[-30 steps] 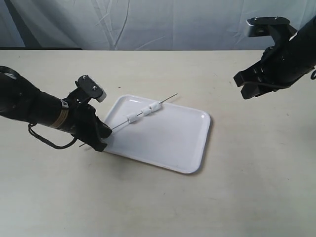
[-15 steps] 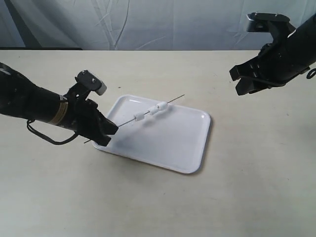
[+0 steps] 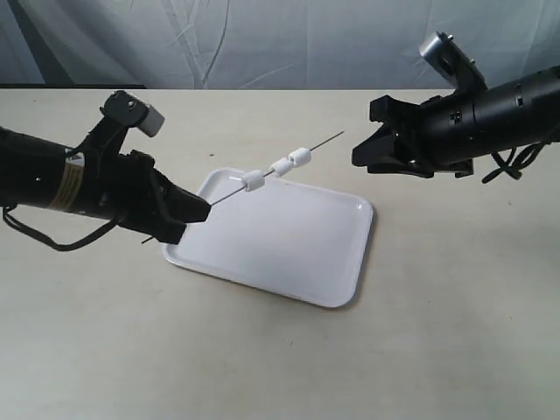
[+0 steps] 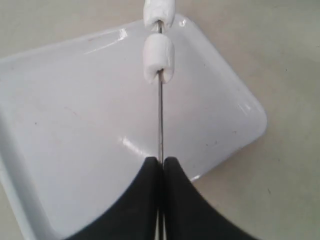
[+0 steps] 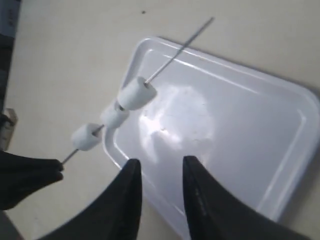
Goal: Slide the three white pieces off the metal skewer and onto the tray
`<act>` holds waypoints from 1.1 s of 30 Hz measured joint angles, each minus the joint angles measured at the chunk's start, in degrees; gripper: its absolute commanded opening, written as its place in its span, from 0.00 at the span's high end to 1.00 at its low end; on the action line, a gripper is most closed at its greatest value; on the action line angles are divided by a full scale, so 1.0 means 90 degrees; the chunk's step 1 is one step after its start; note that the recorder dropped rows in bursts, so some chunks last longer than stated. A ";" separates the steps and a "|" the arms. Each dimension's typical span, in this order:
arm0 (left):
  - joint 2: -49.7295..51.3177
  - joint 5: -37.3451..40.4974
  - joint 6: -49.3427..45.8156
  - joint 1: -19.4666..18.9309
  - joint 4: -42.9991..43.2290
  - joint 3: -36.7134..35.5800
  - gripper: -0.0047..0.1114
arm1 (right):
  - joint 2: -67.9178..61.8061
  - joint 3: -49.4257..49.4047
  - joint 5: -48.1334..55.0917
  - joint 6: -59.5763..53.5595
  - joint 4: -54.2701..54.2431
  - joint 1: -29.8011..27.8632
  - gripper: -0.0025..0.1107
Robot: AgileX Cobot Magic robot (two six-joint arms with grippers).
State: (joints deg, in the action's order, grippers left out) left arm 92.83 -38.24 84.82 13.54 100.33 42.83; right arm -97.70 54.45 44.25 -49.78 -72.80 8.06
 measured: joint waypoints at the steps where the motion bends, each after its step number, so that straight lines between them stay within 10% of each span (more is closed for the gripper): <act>1: -0.0078 0.0000 0.0017 0.0000 0.0000 -0.0100 0.96 | -0.0030 -0.0056 0.0109 -0.0200 -0.0281 0.0000 0.64; 5: -0.0318 0.0009 0.0150 0.0000 0.0000 -0.0409 0.96 | -0.0269 -0.0310 0.0594 -0.0896 -0.1418 0.0014 0.47; 30: -0.1548 -0.0072 0.0303 0.0000 0.0000 -0.1188 0.96 | -0.0984 -0.0334 0.0303 -0.1533 -0.2964 0.1160 0.51; 33: -0.1588 -0.0138 0.0303 0.0000 0.0000 -0.1188 0.96 | -0.0984 -0.0334 0.0289 -0.1533 -0.2964 0.1160 0.66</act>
State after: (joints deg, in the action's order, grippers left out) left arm 78.54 -39.48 87.54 13.54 100.33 32.13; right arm -106.56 51.44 46.85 -63.57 -99.47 18.51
